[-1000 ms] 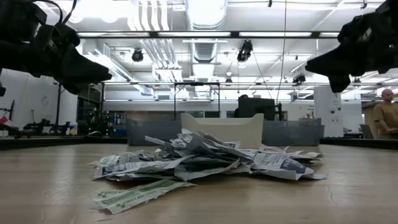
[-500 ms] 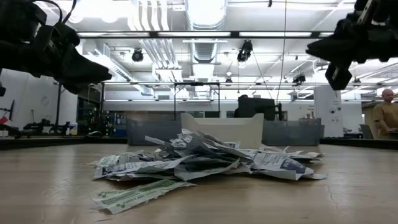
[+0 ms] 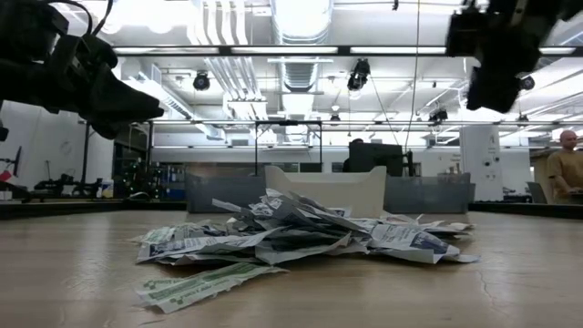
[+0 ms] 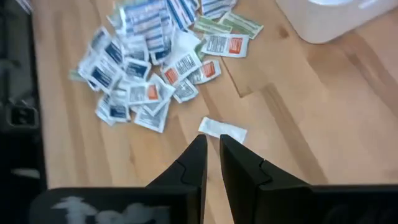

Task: Pick & Place First Aid Supplies
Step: Put the green bandage pack into the right gray bin

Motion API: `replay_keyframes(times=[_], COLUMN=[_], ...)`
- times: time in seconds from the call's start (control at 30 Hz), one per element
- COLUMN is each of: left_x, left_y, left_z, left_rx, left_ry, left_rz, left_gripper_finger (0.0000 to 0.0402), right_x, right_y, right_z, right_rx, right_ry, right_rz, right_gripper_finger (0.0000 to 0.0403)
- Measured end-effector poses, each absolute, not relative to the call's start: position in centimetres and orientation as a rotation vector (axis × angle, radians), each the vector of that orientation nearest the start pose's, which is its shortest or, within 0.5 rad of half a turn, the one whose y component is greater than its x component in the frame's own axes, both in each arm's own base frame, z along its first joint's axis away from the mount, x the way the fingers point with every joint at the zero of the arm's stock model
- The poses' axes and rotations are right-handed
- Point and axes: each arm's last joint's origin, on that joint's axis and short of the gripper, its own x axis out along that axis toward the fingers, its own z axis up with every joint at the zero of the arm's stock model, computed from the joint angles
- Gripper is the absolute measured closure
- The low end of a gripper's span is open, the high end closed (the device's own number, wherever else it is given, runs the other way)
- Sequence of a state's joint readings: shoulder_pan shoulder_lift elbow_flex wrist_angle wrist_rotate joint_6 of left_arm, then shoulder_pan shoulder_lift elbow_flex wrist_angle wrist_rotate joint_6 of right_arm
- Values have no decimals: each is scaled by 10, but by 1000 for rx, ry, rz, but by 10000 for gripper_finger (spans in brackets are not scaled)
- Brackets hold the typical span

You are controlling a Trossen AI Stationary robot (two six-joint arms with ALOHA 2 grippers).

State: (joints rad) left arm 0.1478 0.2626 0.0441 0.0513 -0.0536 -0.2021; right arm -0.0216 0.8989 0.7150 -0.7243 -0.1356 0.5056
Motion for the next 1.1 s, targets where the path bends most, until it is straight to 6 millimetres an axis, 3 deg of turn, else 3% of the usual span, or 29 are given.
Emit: replay_keyframes(times=[0.2,0.4,0.83,1.1], left_x=[111,111,111,111], left_y=[18,18,18,18], left_z=[161,162,161,161], left_rx=[-222,-223,-224,-224], left_ry=[145,145,145,145], left_rz=[218,218,218,218], left_gripper_finger=[282,282,282,282], right_x=[203,231,255,263], right_y=[-1,-1,-2,-2], right_z=[251,235,193,168], right_rx=[484,483,540,535], right_ry=[1025,1158,1389,1485], right_rz=[-127,-160,-270,-300], right_gripper_finger=[360,351,238,212])
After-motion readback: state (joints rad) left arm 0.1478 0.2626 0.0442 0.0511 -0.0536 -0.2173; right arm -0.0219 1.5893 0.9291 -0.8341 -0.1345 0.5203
